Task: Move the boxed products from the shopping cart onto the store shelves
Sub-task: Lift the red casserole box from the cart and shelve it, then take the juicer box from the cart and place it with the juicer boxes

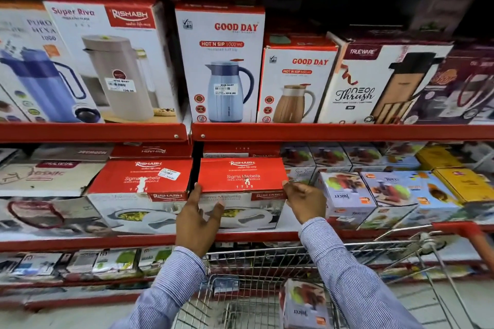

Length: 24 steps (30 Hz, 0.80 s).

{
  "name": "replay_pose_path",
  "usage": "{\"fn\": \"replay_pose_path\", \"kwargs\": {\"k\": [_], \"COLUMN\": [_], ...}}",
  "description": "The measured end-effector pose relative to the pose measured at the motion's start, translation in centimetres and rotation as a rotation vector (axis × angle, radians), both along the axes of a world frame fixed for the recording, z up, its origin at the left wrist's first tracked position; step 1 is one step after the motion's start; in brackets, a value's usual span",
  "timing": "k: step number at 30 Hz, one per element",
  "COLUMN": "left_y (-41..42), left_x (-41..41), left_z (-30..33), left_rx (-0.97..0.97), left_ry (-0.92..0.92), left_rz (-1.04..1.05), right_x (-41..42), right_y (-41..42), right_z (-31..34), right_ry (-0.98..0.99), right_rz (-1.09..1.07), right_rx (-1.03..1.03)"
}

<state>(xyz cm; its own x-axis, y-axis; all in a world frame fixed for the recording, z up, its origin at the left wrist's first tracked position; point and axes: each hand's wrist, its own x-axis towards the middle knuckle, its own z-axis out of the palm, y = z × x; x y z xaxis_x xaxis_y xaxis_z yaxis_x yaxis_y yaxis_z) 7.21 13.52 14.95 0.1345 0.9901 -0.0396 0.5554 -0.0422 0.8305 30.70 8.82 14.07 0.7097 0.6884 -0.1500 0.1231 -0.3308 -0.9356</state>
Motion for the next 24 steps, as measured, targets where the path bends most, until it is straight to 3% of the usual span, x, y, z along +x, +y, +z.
{"fn": "replay_pose_path", "kwargs": {"k": [7,12,17,22,24], "left_y": [-3.3,-6.0,-9.6,-11.7,-12.7], "left_x": [1.4,3.0,5.3,9.1,11.3], "left_z": [-0.1,-3.5,-8.6,-15.5,-18.1], "left_rx": [0.283,0.27,0.059,-0.462,-0.683], "left_ry": [0.156,0.31,0.334,0.365,0.301], "left_rz": [-0.249,-0.468,-0.617,-0.617,-0.562], "right_x": [0.2,0.8,3.8,5.9,6.4], "right_y": [-1.1,-5.9,-12.2,-17.1,-18.4], "right_z": [0.8,-0.7,-7.2,-15.0,-18.3], "right_ry": [-0.046,-0.053,0.0,0.048,0.035], "right_rz": [0.196,0.163,0.03,0.0,0.061], "right_rx": [-0.046,0.025,-0.108,-0.452,-0.574]}}
